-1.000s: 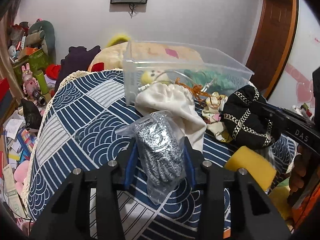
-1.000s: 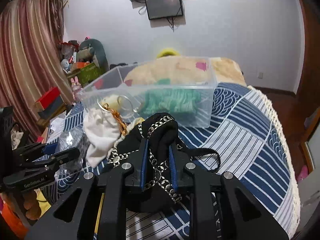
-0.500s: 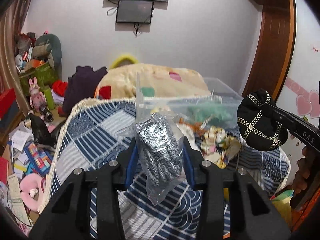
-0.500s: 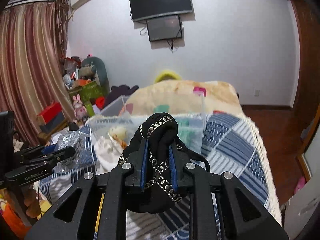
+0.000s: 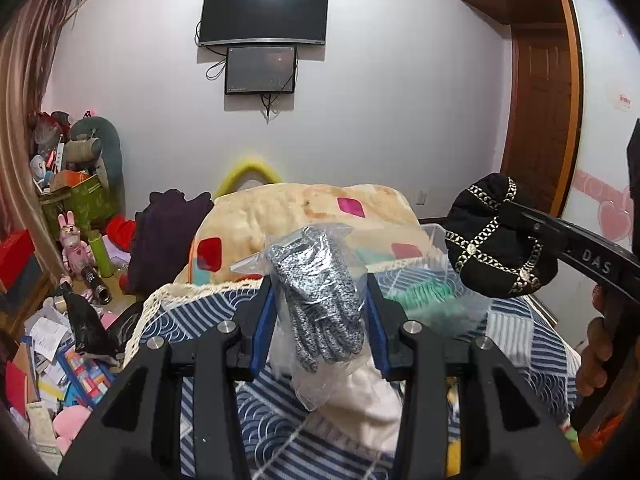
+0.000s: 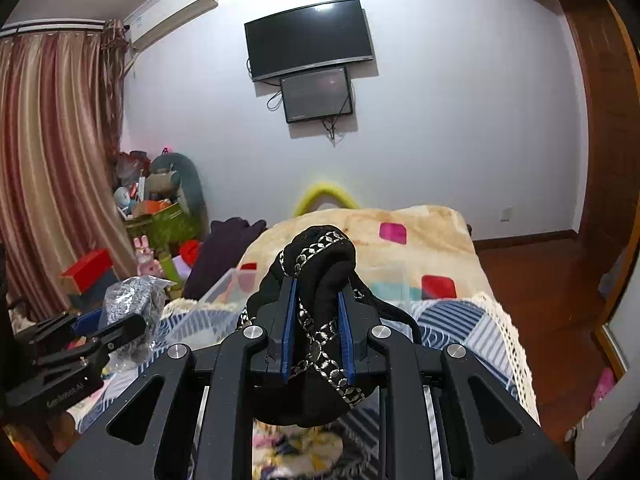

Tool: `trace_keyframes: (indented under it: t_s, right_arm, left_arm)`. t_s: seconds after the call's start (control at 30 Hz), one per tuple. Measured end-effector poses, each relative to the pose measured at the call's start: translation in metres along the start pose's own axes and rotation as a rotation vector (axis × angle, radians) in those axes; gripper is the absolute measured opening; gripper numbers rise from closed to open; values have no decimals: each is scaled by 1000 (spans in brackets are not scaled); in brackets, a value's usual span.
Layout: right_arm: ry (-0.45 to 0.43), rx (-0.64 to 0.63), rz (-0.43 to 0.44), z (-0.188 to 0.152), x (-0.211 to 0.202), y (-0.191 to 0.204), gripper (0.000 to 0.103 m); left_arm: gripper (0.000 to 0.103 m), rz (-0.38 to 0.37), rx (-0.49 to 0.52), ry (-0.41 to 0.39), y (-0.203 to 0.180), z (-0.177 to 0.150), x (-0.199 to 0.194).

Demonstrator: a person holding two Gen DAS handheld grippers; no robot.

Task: Organize soft objects
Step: 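Lower the glove bag into the box with the left tool while the right tool drops the black bag in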

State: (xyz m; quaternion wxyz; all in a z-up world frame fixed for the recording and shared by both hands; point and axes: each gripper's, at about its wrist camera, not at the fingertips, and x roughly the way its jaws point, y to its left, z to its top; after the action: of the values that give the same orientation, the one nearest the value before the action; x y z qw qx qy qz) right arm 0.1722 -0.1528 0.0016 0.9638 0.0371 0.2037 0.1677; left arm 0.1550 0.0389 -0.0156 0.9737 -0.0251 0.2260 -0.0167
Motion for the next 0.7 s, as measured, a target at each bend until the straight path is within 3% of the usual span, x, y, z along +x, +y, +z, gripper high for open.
trace_keyframes:
  t_s: [0.27, 0.7]
  right_arm:
    - [49, 13, -2, 1, 31, 6, 17]
    - [221, -19, -13, -18, 79, 6, 17]
  left_arm:
    - [41, 51, 35, 69, -3, 9, 59]
    - [41, -65, 19, 204, -7, 5, 119]
